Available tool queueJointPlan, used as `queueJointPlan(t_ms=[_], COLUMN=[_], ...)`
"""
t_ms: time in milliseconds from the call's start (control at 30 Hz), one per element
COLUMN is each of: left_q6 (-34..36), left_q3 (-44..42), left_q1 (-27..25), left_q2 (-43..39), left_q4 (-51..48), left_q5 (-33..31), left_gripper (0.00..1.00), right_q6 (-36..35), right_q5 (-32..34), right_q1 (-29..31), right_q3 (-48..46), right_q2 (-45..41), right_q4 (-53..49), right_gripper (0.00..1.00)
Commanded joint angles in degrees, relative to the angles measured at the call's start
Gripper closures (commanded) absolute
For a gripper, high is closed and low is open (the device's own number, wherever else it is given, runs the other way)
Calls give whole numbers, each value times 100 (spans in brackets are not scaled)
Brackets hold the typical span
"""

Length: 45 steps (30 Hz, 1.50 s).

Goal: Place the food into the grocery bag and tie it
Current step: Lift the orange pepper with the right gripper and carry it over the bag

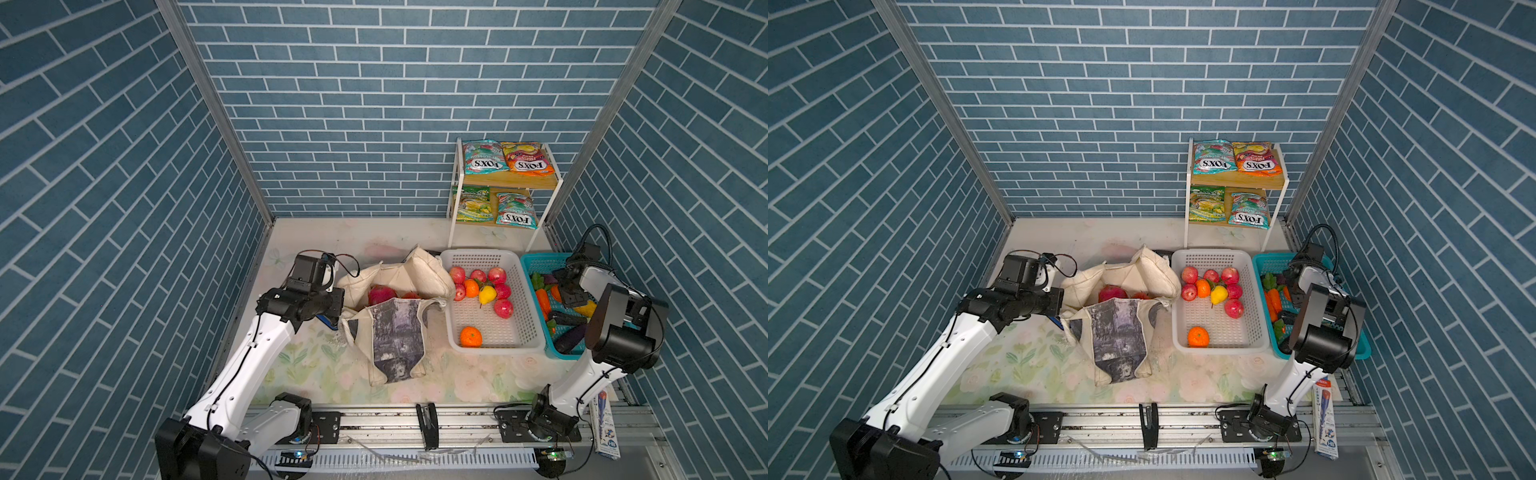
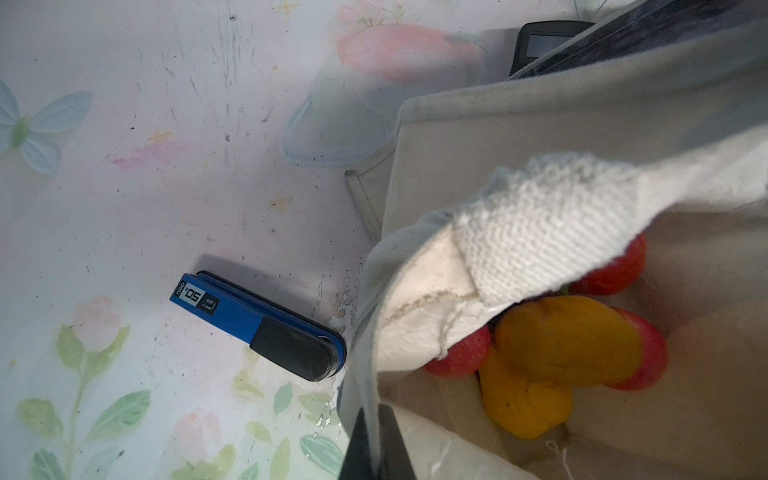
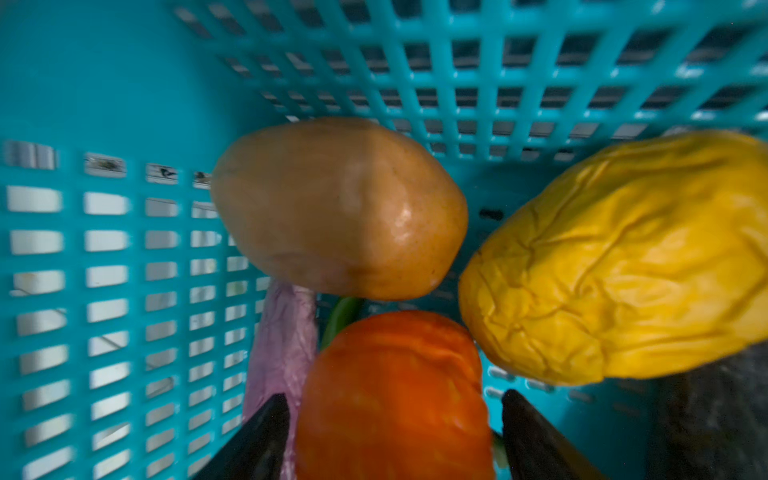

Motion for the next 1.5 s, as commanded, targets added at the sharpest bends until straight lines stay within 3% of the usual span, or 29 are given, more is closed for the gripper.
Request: queueJointPlan(t_ms=[0, 133, 333, 533, 800, 1000, 1167, 1467], left_q6=[41, 41, 41, 34, 33, 24, 24, 23], left_q3=[-4, -4, -4, -12, -8, -13, -13, -22], left_q1=[28, 28, 28, 28, 28, 28, 28, 28], left_q2=[41, 36, 16, -30, -54, -79, -91, -124], left_q4=[-73, -73, -73, -77, -64, -64, -64, -55], left_q5=[60, 62, 64, 60, 77, 71, 76, 67], left_gripper=[95, 95, 95, 95, 95, 95, 95, 95], right_q6=[149, 154, 160, 147, -45, -497, -772, -895], right_q5=[13, -3, -89, -198, -692, -943, -1011, -926], right_q1=[-16, -16, -16, -20, 40, 441, 1216, 2904], right_q3=[123, 88, -306, -715, -1309, -1314, -1123, -469], right_q2=[124, 96, -355, -1144, -2638, -3735, -4273, -4316], right_q4=[-53, -27, 418, 482, 318, -283, -679, -1089], right_gripper=[16, 21, 47, 57, 56, 56, 56, 56])
